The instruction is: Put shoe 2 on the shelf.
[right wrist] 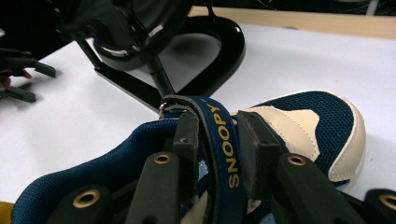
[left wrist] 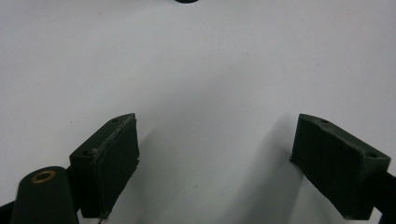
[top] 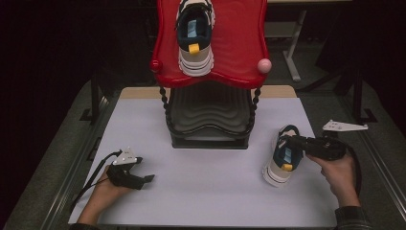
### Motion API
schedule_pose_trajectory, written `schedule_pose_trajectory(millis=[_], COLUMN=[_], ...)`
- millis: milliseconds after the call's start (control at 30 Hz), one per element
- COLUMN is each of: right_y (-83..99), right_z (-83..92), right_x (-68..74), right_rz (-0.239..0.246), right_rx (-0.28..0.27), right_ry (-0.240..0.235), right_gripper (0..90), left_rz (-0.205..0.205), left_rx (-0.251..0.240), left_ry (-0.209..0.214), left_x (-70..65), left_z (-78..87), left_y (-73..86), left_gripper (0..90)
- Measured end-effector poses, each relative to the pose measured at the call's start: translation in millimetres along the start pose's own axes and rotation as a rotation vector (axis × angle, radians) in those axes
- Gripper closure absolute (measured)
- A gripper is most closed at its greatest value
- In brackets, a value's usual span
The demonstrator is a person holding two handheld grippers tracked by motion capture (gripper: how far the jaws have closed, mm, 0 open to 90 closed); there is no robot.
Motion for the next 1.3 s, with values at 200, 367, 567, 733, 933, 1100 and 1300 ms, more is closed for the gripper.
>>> schedule_pose_trajectory(millis=[200, 367, 567, 733, 933, 1100, 1300], right_y=[-17.2, -29.7, -48.4, -68.6, -96.2, -122.2, -148.6], right_z=[11.8, 18.6, 29.4, 43.0, 61.4, 73.6, 81.5], right_x=[9.2, 16.1, 23.5, 32.0, 44.8, 57.1, 70.3], right_rz=[0.014, 0.029, 0.052, 0.079, 0.118, 0.149, 0.178], right_rx=[-0.039, -0.06, -0.094, -0.126, -0.169, -0.19, -0.207], right_ry=[-0.037, -0.046, -0.062, -0.076, -0.102, -0.121, -0.138], right_gripper=[71.0, 71.4, 72.1, 72.5, 72.8, 72.8, 73.0], left_rz=[0.0, -0.002, 0.002, 0.002, 0.0, 0.002, 0.002], left_rx=[-0.001, 0.0, -0.003, -0.002, -0.001, -0.003, -0.002], left_ry=[-0.001, -0.001, -0.002, -0.001, -0.001, -0.001, -0.001], left_x=[-0.1, 0.0, -0.2, -0.1, 0.0, -0.1, -0.1], left_z=[-0.1, 0.0, -0.2, -0.1, 0.0, -0.1, -0.1], left_y=[0.0, 0.1, 0.0, 0.0, 0.0, -0.1, -0.1], left_gripper=[14.0, 13.9, 14.0, 14.0, 14.0, 13.9, 14.0])
Point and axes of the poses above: each handheld gripper's, and its own axes: z roughly backward along the jaws, y roughly out of its underside, x roughly to its left, the point moved 2 cm from there along -z, roughly forward along the jaws, and after that the axes turned 11 degrees about -z, right-handed, at the moved point
